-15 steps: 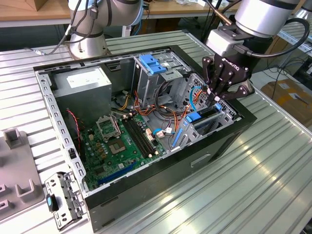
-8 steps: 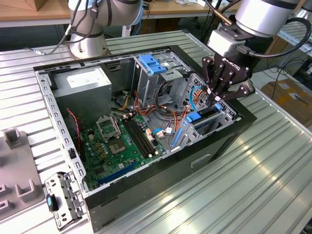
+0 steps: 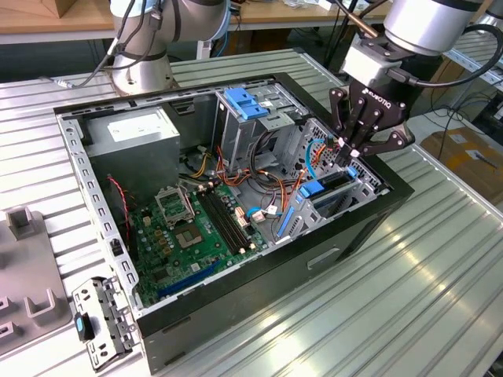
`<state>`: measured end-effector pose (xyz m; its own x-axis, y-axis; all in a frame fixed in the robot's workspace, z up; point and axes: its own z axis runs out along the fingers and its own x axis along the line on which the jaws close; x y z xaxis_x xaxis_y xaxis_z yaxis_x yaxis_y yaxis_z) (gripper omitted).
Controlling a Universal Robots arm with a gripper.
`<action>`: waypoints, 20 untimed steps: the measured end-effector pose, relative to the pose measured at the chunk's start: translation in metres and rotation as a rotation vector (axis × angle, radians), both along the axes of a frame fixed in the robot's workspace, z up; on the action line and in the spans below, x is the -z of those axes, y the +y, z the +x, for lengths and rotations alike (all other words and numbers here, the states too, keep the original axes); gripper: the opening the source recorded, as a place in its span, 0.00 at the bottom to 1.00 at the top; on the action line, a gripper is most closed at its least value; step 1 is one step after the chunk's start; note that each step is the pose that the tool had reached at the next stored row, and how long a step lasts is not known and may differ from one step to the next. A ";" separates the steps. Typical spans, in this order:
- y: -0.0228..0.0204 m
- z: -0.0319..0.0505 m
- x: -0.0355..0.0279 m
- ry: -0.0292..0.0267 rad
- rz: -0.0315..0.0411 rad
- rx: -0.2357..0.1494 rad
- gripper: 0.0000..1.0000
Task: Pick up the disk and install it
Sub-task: 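Insert the first disk wire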
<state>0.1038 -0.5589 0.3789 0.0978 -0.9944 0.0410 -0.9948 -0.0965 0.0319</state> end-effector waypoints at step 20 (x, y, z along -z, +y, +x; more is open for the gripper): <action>0.0003 0.0037 -0.0013 0.0014 0.0003 -0.059 0.11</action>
